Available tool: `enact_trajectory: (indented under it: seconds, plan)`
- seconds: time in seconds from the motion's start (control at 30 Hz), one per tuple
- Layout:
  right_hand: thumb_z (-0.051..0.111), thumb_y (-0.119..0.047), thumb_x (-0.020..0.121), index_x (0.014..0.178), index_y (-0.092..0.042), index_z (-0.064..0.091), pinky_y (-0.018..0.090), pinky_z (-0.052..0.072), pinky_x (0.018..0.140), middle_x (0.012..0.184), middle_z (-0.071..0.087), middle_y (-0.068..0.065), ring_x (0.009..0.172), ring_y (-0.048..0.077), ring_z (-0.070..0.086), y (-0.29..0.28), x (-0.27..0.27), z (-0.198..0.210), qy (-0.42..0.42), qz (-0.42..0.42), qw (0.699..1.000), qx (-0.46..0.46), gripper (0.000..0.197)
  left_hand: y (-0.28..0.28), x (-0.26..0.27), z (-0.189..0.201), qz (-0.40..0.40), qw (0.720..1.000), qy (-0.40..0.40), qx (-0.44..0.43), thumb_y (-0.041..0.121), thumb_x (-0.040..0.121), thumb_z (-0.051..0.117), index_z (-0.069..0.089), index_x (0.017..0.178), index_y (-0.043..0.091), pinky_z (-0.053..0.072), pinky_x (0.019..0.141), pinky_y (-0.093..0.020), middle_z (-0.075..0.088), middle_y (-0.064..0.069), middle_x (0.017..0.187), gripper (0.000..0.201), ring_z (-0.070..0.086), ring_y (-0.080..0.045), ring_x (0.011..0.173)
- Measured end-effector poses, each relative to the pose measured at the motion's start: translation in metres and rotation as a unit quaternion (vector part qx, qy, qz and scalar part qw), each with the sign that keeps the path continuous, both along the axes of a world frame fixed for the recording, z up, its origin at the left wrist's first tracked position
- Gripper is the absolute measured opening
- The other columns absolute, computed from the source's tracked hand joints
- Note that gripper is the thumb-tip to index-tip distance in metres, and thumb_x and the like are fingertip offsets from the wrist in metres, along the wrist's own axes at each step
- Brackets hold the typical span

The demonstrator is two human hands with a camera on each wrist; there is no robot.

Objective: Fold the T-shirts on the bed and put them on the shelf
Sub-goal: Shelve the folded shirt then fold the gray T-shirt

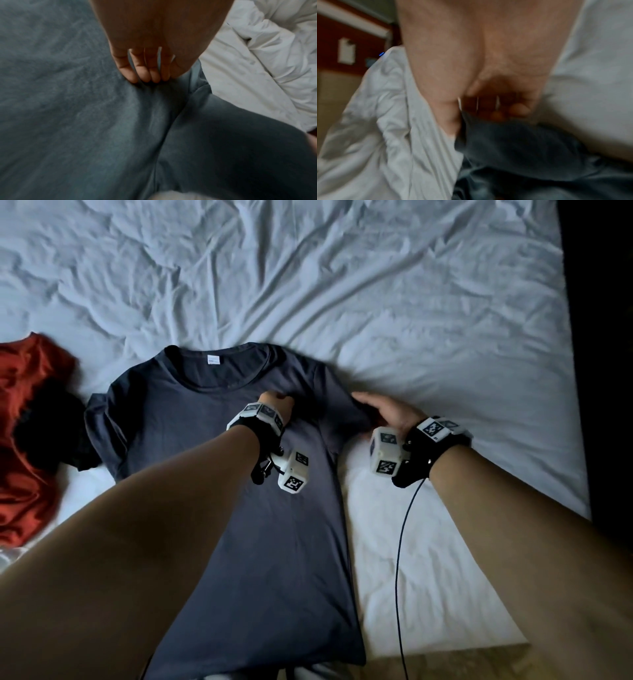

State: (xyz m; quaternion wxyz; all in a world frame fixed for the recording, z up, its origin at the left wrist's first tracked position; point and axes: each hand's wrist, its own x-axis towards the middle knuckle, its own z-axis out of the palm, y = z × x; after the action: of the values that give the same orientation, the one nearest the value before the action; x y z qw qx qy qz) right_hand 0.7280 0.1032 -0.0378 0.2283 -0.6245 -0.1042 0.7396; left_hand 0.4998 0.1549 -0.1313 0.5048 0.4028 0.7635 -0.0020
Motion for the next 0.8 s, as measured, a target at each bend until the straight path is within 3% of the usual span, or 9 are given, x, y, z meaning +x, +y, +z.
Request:
enact_trajectory:
  seconds: [0.1, 0.2, 0.27, 0.33, 0.4, 0.47, 0.6, 0.7, 0.8]
  plan:
    - [0.072, -0.041, 0.073, 0.08, -0.017, 0.075, 0.041, 0.05, 0.085, 0.094, 0.072, 0.01, 0.087, 0.024, 0.063, 0.005, -0.002, -0.02, -0.113, -0.075, 0.987, 0.088, 0.025, -0.005, 0.007, 0.009, 0.007, 1.0, -0.004, 0.016, 0.041, 0.059, 0.049, 0.06, 0.063, 0.017, 0.057, 0.077, -0.053, 0.069, -0.023, 0.088, 0.026, 0.069, -0.04, 0.083]
    - [0.067, -0.044, 0.079, 0.099, -0.021, 0.071, 0.038, 0.049, 0.081, 0.103, 0.067, 0.005, 0.095, 0.021, 0.06, 0.008, -0.009, -0.013, -0.15, -0.102, 0.975, 0.127, 0.03, -0.01, 0.013, 0.016, -0.001, 1.0, -0.006, 0.022, 0.04, 0.06, 0.047, 0.056, 0.064, 0.018, 0.057, 0.075, -0.046, 0.069, -0.024, 0.09, 0.024, 0.068, -0.039, 0.083]
    - [0.071, -0.053, 0.078, 0.129, -0.024, 0.054, 0.038, 0.047, 0.093, 0.124, 0.06, 0.001, 0.114, 0.021, 0.057, 0.006, -0.01, -0.023, -0.145, -0.059, 0.98, 0.119, 0.061, -0.012, 0.017, 0.023, 0.0, 1.0, -0.017, 0.026, 0.038, 0.063, 0.048, 0.059, 0.072, 0.017, 0.057, 0.076, -0.048, 0.069, -0.024, 0.093, 0.025, 0.068, -0.04, 0.087]
    - [0.077, -0.059, 0.067, 0.146, -0.028, 0.033, 0.043, 0.041, 0.107, 0.142, 0.05, 0.003, 0.129, 0.023, 0.05, 0.0, -0.013, -0.018, -0.168, 0.032, 0.976, 0.133, 0.095, -0.014, 0.022, 0.033, -0.004, 0.999, -0.023, 0.026, 0.033, 0.076, 0.052, 0.065, 0.093, 0.015, 0.056, 0.084, -0.049, 0.068, -0.022, 0.102, 0.028, 0.067, -0.038, 0.095]
    - [0.073, -0.035, 0.081, 0.154, -0.024, 0.011, 0.038, 0.033, 0.113, 0.151, 0.038, 0.008, 0.137, 0.027, 0.04, -0.009, -0.015, -0.007, -0.201, 0.139, 0.961, 0.133, 0.096, -0.016, 0.025, 0.039, -0.001, 0.999, -0.025, 0.027, 0.028, 0.086, 0.051, 0.063, 0.109, 0.01, 0.055, 0.089, -0.048, 0.067, -0.019, 0.109, 0.032, 0.066, -0.035, 0.1]
    - [0.07, -0.023, 0.086, 0.155, -0.02, -0.003, 0.031, 0.032, 0.109, 0.154, 0.03, 0.012, 0.138, 0.028, 0.036, -0.018, -0.009, -0.006, -0.254, 0.208, 0.937, 0.119, 0.1, -0.017, 0.026, 0.043, 0.002, 0.999, -0.027, 0.029, 0.027, 0.087, 0.051, 0.061, 0.115, 0.01, 0.054, 0.09, -0.048, 0.067, -0.018, 0.112, 0.034, 0.065, -0.035, 0.103]
    - [0.065, -0.008, 0.085, 0.154, -0.019, -0.002, 0.031, 0.043, 0.097, 0.142, 0.045, 0.016, 0.123, 0.03, 0.05, -0.033, 0.001, -0.019, -0.301, 0.188, 0.929, 0.102, 0.096, -0.02, 0.029, 0.046, -0.003, 0.999, -0.031, 0.037, 0.024, 0.087, 0.051, 0.058, 0.116, 0.014, 0.053, 0.091, -0.049, 0.066, -0.017, 0.112, 0.032, 0.065, -0.035, 0.103]
    - [0.057, -0.005, 0.079, 0.154, -0.025, 0.003, 0.042, 0.048, 0.1, 0.14, 0.047, 0.01, 0.122, 0.027, 0.052, -0.039, 0.006, -0.028, -0.265, 0.121, 0.95, 0.111, 0.095, -0.024, 0.029, 0.045, 0.001, 0.998, -0.037, 0.04, 0.03, 0.071, 0.049, 0.056, 0.097, 0.024, 0.053, 0.082, -0.054, 0.065, -0.024, 0.104, 0.028, 0.065, -0.043, 0.096]
    - [0.052, 0.0, 0.076, 0.152, -0.033, 0.0, 0.061, 0.05, 0.09, 0.139, 0.047, 0.007, 0.121, 0.028, 0.053, -0.043, 0.01, -0.042, -0.188, 0.024, 0.976, 0.105, 0.098, -0.031, 0.029, 0.043, 0.012, 0.999, -0.034, 0.039, 0.032, 0.07, 0.048, 0.053, 0.102, 0.03, 0.054, 0.076, -0.045, 0.067, -0.018, 0.103, 0.032, 0.066, -0.04, 0.095]
